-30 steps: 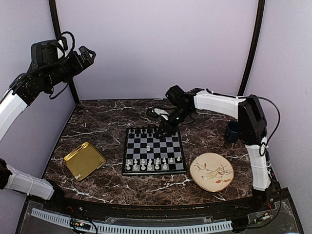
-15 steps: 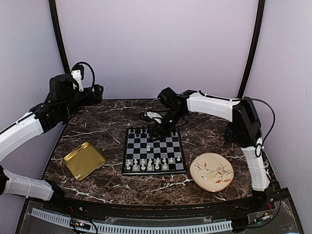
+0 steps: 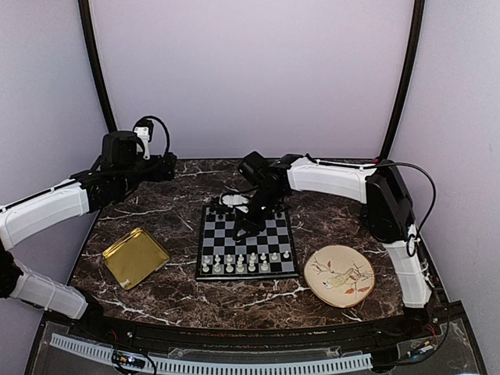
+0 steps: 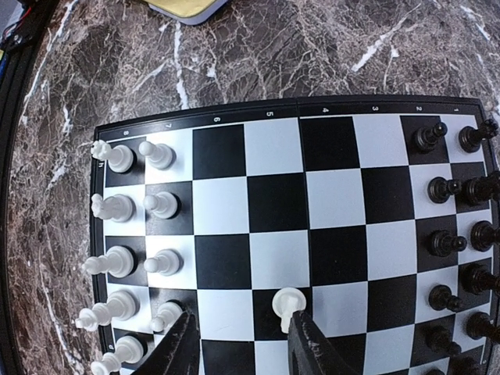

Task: Set up the chess pieces on the board
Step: Pick up the knight from the chessboard.

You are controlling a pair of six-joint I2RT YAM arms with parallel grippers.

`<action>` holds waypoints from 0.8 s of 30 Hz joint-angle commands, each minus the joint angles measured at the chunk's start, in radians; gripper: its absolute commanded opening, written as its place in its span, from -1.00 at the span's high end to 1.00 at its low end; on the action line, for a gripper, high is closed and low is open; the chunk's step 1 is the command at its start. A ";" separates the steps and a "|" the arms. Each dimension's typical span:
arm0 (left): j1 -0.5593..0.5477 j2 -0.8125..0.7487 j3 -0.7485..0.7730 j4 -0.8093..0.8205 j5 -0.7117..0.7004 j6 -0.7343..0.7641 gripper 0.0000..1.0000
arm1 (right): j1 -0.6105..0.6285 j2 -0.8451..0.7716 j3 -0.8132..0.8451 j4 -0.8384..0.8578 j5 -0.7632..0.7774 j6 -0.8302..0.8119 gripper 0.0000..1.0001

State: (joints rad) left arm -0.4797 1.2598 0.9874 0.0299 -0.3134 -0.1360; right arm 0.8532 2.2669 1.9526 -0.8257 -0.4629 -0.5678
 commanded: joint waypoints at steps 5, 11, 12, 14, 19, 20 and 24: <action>0.007 0.021 0.018 -0.063 -0.057 0.077 -0.98 | 0.020 0.069 0.049 0.018 0.089 0.011 0.25; 0.026 0.014 0.024 -0.060 0.033 0.091 -0.89 | 0.021 0.088 0.067 0.025 0.123 0.029 0.34; 0.026 0.011 0.015 -0.052 0.054 0.095 -0.86 | 0.019 0.088 0.068 0.024 0.120 0.029 0.35; 0.027 0.013 0.016 -0.053 0.076 0.096 -0.83 | 0.020 0.086 0.071 0.019 0.112 0.031 0.35; 0.028 0.016 0.010 -0.048 0.101 0.100 -0.75 | 0.020 0.077 0.075 0.018 0.101 0.031 0.55; 0.029 0.015 0.009 -0.047 0.101 0.099 -0.75 | 0.021 0.077 0.078 0.014 0.096 0.031 0.62; 0.030 0.013 0.006 -0.045 0.099 0.104 -0.74 | 0.020 0.084 0.099 -0.003 0.090 0.030 0.81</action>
State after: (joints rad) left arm -0.4561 1.2976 1.0050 -0.0319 -0.2333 -0.0479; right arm 0.8688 2.3470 2.0060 -0.8204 -0.3626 -0.5423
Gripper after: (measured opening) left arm 0.873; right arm 0.127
